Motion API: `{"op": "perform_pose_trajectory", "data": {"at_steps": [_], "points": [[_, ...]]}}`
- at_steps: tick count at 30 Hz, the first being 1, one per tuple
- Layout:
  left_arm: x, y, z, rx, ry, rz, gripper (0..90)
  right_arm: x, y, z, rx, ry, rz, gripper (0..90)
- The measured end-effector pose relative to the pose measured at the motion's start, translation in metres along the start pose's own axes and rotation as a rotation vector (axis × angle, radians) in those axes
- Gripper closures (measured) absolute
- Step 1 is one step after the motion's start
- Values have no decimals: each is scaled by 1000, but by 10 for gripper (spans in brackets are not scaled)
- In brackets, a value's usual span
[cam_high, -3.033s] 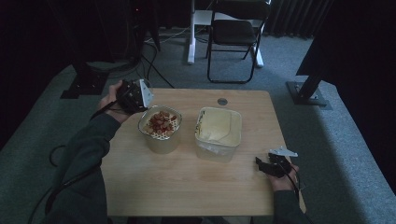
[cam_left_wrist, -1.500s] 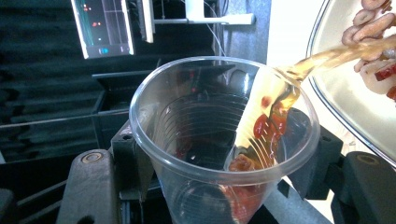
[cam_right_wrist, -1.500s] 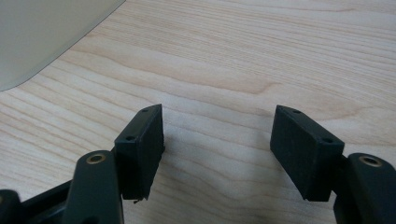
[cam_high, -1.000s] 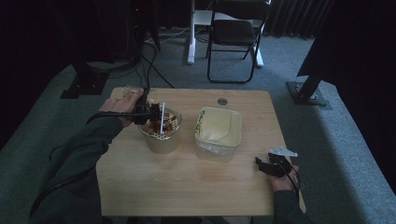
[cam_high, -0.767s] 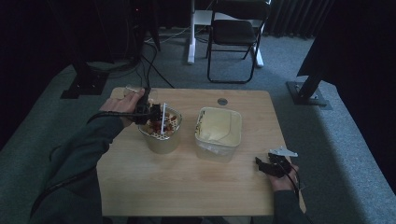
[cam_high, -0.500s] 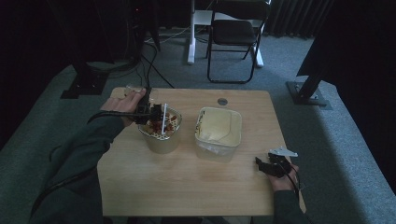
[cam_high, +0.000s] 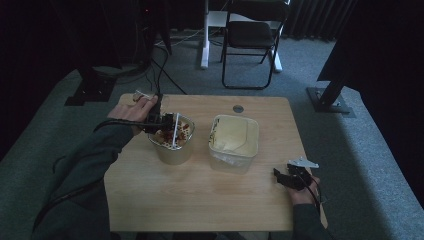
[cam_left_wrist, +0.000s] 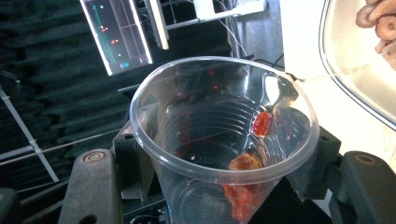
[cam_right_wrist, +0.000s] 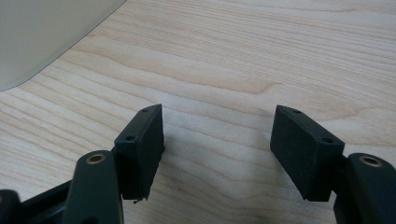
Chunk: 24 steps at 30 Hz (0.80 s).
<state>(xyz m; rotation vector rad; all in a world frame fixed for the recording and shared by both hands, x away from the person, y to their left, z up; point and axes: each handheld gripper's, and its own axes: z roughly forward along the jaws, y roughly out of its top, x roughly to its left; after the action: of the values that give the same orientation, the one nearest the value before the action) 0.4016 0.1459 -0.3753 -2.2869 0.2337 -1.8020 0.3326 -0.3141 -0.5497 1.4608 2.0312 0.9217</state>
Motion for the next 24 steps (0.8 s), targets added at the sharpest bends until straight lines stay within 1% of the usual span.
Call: {"op": "perform_pose_trajectory", "data": {"at_steps": [7, 12, 15, 18, 21, 23, 24], "points": [[0, 1, 0, -3, 9, 11, 364, 0, 0, 0, 0, 0, 0, 344], [-1, 1, 0, -4, 19, 33, 365, 0, 0, 0, 0, 0, 0, 344], [-1, 2, -1, -9, 22, 37, 367, 0, 0, 0, 0, 0, 0, 344], [0, 0, -1, -9, 20, 15, 373, 0, 0, 0, 0, 0, 0, 344], [0, 0, 0, 4, 24, 19, 375, 0, 0, 0, 0, 0, 0, 344], [0, -1, 0, -1, 17, 4, 376, 0, 0, 0, 0, 0, 0, 344], [0, -1, 1, 8, 22, -2, 376, 0, 0, 0, 0, 0, 0, 344]]}}
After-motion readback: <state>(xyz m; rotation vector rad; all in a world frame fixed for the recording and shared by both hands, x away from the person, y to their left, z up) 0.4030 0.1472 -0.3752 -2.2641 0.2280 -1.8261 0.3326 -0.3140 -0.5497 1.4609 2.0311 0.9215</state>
